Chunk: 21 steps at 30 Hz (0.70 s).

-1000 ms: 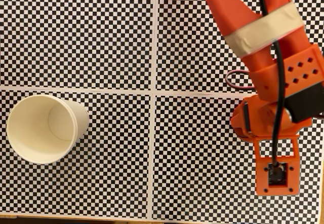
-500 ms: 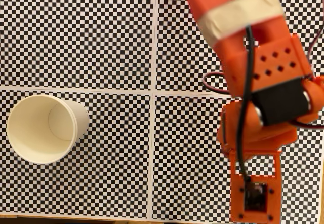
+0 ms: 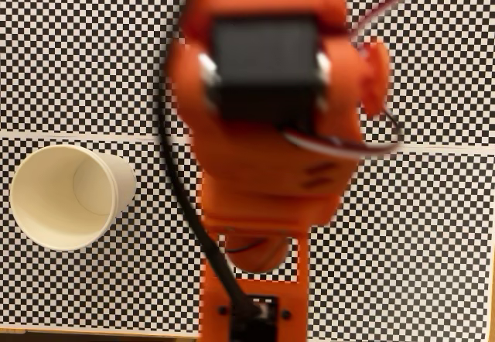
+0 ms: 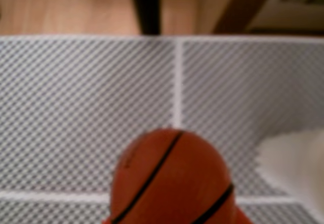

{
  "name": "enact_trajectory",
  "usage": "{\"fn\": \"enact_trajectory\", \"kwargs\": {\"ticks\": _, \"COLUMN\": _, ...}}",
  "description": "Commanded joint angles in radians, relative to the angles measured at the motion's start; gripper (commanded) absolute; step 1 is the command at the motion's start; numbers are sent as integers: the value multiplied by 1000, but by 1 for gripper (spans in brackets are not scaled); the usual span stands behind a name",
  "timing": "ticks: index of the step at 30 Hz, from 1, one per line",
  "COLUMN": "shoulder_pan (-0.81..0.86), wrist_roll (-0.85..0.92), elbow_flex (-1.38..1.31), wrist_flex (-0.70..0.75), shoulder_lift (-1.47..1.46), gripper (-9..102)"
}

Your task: Grasp basketball and place into cup.

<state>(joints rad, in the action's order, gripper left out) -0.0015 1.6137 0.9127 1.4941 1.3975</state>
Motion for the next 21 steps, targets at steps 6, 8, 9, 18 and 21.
{"fn": "enact_trajectory", "kwargs": {"ticks": 6, "shoulder_pan": 97, "wrist_roll": 101, "elbow_flex": 58, "wrist_flex": 6, "shoulder_lift": 152, "gripper": 0}}
{"fn": "enact_trajectory", "kwargs": {"ticks": 8, "shoulder_pan": 115, "wrist_roll": 123, "elbow_flex": 77, "wrist_flex": 6, "shoulder_lift": 167, "gripper": 0}}
{"fn": "enact_trajectory", "kwargs": {"ticks": 9, "shoulder_pan": 126, "wrist_roll": 133, "elbow_flex": 84, "wrist_flex": 6, "shoulder_lift": 173, "gripper": 0}}
{"fn": "enact_trajectory", "kwargs": {"ticks": 18, "shoulder_pan": 195, "wrist_roll": 166, "elbow_flex": 8, "wrist_flex": -5, "shoulder_lift": 146, "gripper": 0}}
{"fn": "enact_trajectory", "kwargs": {"ticks": 21, "shoulder_pan": 218, "wrist_roll": 169, "elbow_flex": -52, "wrist_flex": -5, "shoulder_lift": 117, "gripper": 0}}
